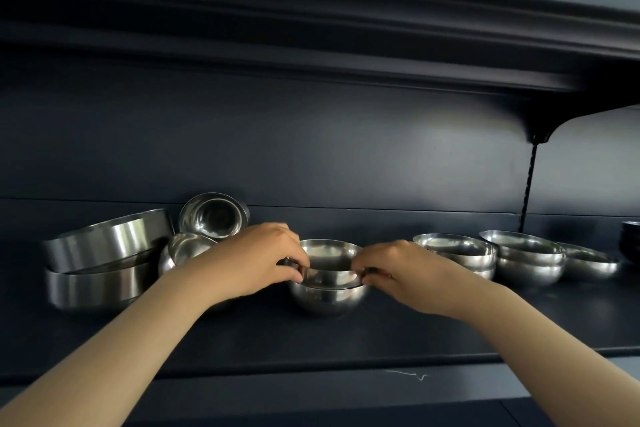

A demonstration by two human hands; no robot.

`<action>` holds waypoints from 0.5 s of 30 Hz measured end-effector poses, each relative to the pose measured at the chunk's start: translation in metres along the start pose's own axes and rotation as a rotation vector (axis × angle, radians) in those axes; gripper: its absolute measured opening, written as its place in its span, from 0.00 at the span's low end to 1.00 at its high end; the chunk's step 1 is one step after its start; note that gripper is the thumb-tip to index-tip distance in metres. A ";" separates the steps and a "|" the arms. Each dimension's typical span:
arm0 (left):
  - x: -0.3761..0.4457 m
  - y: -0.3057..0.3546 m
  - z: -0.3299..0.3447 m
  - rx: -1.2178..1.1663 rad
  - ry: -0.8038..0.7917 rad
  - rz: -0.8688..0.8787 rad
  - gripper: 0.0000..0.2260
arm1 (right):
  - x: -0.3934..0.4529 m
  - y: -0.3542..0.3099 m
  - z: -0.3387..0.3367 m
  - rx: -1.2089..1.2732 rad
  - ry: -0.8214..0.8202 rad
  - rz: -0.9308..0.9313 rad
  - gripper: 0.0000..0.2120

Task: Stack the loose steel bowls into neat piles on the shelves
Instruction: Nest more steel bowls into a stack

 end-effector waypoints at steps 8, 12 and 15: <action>-0.001 0.000 0.003 -0.015 -0.055 -0.047 0.14 | 0.003 0.008 0.001 0.012 -0.007 -0.004 0.06; 0.004 0.003 0.009 0.052 -0.067 -0.033 0.07 | 0.006 0.016 0.008 -0.010 -0.036 0.006 0.07; 0.013 0.005 0.015 0.041 -0.063 -0.030 0.06 | 0.005 0.028 0.010 -0.030 -0.042 0.027 0.06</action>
Point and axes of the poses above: each hand's wrist, its own x-axis towards the middle knuckle, its own z-axis out of the palm, y = z × x, the point moved 3 cm from there along x, towards the middle knuckle
